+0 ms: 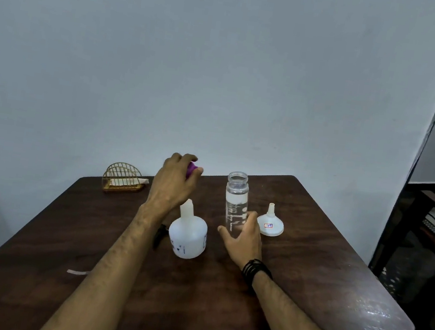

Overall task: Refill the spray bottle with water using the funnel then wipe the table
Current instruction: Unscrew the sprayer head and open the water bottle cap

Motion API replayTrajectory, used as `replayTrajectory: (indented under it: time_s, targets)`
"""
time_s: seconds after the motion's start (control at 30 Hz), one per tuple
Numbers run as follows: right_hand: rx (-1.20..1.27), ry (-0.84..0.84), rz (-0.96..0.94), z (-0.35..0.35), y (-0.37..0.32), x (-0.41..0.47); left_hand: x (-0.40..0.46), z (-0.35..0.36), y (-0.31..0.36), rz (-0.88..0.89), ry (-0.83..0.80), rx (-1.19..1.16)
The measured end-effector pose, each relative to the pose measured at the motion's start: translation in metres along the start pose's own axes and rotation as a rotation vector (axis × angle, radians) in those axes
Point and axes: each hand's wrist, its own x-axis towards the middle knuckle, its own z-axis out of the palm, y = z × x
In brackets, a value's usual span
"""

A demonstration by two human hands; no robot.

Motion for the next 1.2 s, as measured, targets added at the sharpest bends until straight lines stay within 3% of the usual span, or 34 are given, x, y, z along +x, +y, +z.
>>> replayTrajectory:
  time_s: [0.13, 0.33, 0.53, 0.8, 0.9, 1.03, 1.2]
  targets:
    - [0.007, 0.018, -0.019, 0.001, 0.001, -0.001, -0.038, 0.009, -0.045, -0.159, -0.009, 0.006]
    - [0.023, 0.023, -0.006, 0.004, 0.004, 0.001, -0.095, 0.036, -0.088, -0.332, -0.146, 0.089]
    - [0.025, 0.033, -0.001, 0.005, 0.006, 0.001, -0.13, 0.058, -0.106, -0.323, -0.196, 0.206]
    - [0.029, 0.028, 0.005, 0.003, 0.005, -0.001, -0.133, 0.058, -0.109, -0.35, -0.125, 0.263]
    - [0.036, 0.03, 0.005, 0.002, 0.005, -0.001, -0.133, 0.058, -0.105, -0.337, -0.018, 0.186]
    - [0.046, 0.027, 0.01, 0.001, 0.004, -0.001, -0.125, 0.054, -0.085, -0.339, 0.111, -0.091]
    - [0.065, -0.002, 0.056, -0.003, 0.001, -0.005, -0.104, 0.066, -0.053, -0.375, 0.026, -0.367]
